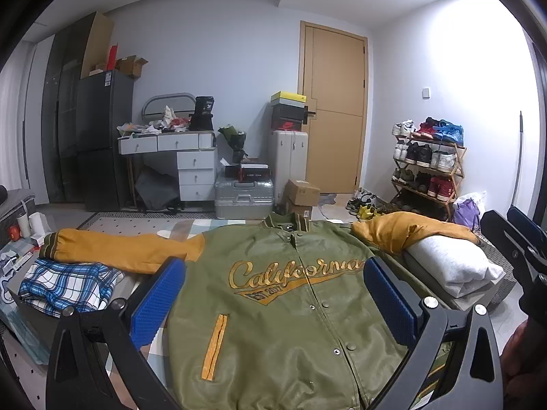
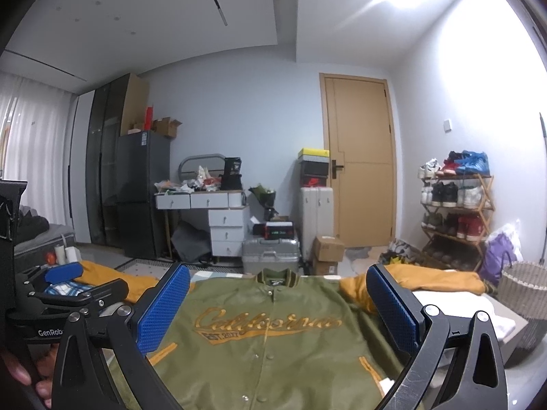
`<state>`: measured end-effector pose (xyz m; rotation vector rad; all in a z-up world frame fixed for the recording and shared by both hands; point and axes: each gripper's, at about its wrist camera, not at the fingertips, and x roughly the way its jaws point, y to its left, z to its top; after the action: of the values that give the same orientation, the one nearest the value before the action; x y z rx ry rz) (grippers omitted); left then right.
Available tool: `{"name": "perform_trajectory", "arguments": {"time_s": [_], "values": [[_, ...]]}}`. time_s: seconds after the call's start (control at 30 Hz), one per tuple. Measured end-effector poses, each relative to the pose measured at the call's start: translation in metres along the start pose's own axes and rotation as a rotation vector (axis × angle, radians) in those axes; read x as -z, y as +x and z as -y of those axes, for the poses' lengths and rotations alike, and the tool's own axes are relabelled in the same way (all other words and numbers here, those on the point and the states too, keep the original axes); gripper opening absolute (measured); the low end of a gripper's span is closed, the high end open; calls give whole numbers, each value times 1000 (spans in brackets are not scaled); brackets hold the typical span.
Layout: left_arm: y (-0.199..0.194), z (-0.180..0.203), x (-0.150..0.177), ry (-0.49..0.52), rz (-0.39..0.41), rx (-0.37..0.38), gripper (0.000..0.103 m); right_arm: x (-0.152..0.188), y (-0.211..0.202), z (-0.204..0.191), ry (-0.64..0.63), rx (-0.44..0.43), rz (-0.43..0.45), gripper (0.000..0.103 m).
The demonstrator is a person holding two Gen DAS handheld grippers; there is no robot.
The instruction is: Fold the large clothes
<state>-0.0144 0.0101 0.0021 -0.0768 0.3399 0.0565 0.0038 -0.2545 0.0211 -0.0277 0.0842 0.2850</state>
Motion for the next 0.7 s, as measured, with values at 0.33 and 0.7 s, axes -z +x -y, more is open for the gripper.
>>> {"name": "perform_trajectory", "arguments": {"time_s": [0.33,0.7], "values": [[5,0,3,-2,-20,11,102,6,3,-4,-9,-3,-17,103],[6,-1,4,1,-26,13,102,4,2,-1,10,-2,-16,103]]}}
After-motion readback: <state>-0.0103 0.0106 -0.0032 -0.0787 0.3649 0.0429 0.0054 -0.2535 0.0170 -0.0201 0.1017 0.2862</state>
